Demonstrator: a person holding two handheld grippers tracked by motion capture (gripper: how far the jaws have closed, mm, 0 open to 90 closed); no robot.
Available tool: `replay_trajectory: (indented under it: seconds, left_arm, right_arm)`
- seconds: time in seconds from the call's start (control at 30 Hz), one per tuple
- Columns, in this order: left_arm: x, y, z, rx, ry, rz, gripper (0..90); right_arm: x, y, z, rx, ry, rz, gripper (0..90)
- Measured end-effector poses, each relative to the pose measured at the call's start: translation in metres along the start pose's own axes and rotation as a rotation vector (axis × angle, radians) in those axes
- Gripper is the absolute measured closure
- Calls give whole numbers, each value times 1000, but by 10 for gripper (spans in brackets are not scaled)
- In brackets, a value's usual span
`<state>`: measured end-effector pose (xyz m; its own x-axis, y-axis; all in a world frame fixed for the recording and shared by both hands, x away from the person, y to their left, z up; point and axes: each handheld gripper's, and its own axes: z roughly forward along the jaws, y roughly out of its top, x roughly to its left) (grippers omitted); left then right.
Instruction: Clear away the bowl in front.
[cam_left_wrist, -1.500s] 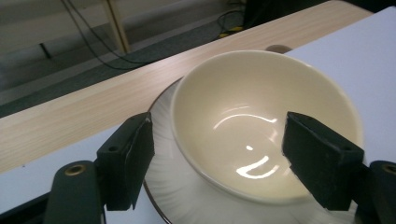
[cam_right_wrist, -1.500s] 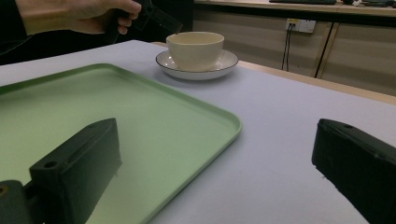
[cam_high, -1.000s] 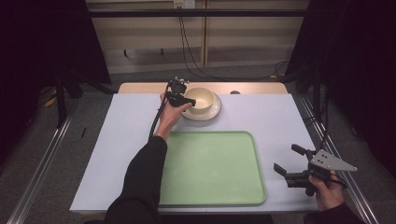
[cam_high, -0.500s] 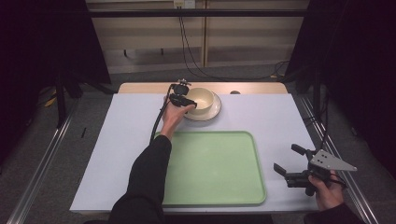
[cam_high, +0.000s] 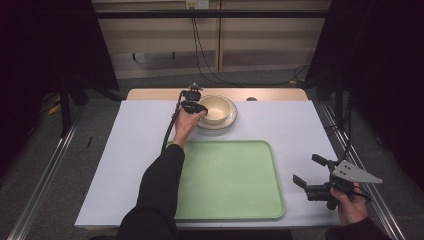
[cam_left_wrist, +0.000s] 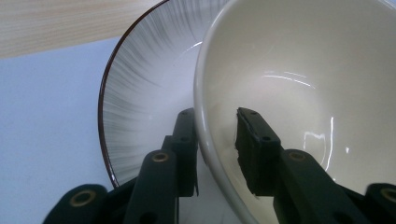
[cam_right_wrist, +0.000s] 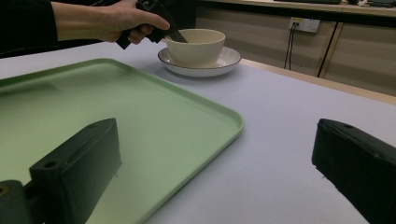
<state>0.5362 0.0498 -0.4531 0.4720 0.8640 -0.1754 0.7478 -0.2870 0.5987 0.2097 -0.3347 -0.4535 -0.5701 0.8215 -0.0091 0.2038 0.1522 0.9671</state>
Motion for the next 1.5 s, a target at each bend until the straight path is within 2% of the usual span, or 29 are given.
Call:
replay_trajectory:
  seconds: [0.07, 0.13, 0.17, 0.23, 0.3, 0.33, 0.5, 0.53, 0.67, 0.83, 0.97, 1.03, 1.07, 1.17, 1.23, 1.27, 1.5]
  left_arm:
    - [0, 0, 0, 3, -1, -1, 716]
    - [2, 0, 0, 10, -24, -41, 754]
    - [2, -1, 0, 7, -31, -76, 761]
    - [2, -2, -1, 15, -22, -75, 783]
    - [2, -3, -1, 15, -31, -82, 803]
    - [3, -4, -1, 12, -40, -102, 808]
    - [4, -3, -1, 12, -50, -137, 824]
    - [6, -3, -1, 6, -64, -157, 832]
    - [6, -3, -2, -7, -74, -181, 840]
    - [5, -1, -6, -18, -83, -170, 834]
    - [5, -2, -7, -31, -72, -183, 834]
    - [6, -3, -8, -25, -79, -180, 833]
    - [5, -5, -8, -50, -74, -185, 833]
    - [6, -8, -10, -60, -86, -206, 833]
    - [6, -9, -11, -69, -87, -206, 833]
    - [8, -10, -14, -71, -102, -208, 835]
    - [11, -9, -27, -88, -100, -195, 834]
  right_arm:
    - [0, 0, 0, 2, 1, -2, 10]
    - [-1, 0, 0, -8, -3, -2, 10]
    - [0, 0, -1, -8, -1, 2, 10]
    - [-1, 1, -1, -11, 0, 5, 10]
    - [-1, 1, -1, -14, -4, 5, 10]
    - [-1, 1, -1, -10, -1, 0, 10]
    - [0, 0, -1, -8, 5, 2, 10]
    - [0, 0, 0, -3, 8, -2, 10]
    - [1, 0, 0, 1, 12, -1, 10]
    - [1, 0, 0, 2, 10, 2, 10]
    - [0, 0, 0, -4, 11, -2, 10]
    - [1, 0, -1, -2, 11, 0, 9]
    - [1, 0, -1, 0, 12, 0, 10]
    - [1, 0, -1, -7, 10, 2, 10]
    - [1, 0, -1, -7, 13, 2, 9]
    - [2, 1, -2, -11, 9, 6, 10]
    - [2, 2, -1, -18, 6, -3, 10]
